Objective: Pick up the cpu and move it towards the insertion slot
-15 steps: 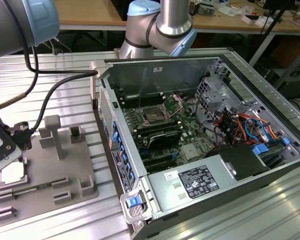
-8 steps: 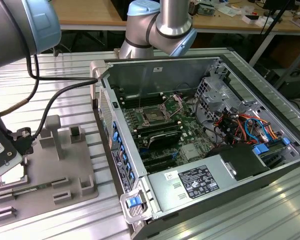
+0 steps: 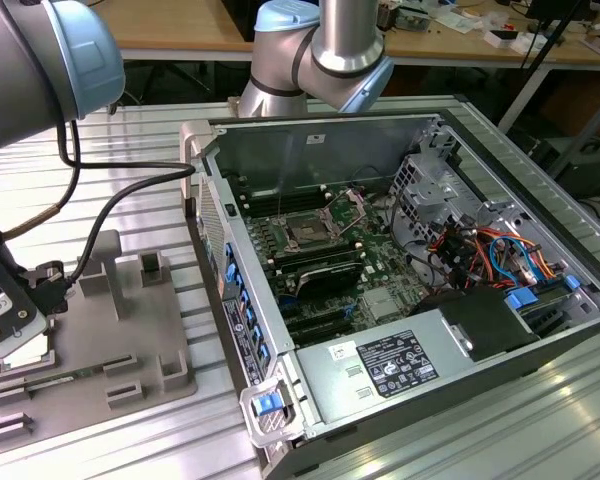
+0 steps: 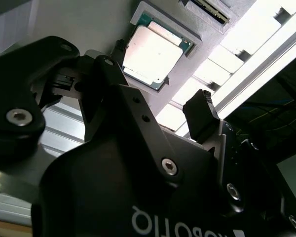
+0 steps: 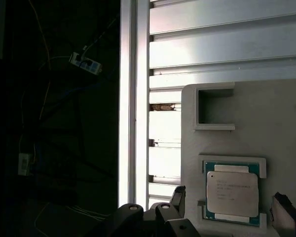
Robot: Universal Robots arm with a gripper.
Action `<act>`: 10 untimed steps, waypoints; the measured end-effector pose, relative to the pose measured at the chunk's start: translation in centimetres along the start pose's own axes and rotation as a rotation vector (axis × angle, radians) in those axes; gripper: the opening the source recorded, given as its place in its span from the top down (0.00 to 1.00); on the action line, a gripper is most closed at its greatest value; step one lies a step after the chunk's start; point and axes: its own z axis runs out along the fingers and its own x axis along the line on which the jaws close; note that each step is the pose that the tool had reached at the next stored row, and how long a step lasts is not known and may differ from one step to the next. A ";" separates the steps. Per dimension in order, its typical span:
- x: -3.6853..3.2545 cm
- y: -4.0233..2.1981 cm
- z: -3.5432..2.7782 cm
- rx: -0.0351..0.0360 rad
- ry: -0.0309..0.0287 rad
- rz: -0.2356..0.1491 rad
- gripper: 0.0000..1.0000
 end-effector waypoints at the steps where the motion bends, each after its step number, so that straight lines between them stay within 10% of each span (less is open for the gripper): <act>1: 0.00 0.00 0.00 0.0000 0.0000 0.000 0.26; 10: -0.01 0.00 0.14 -0.0003 -0.0005 0.000 0.26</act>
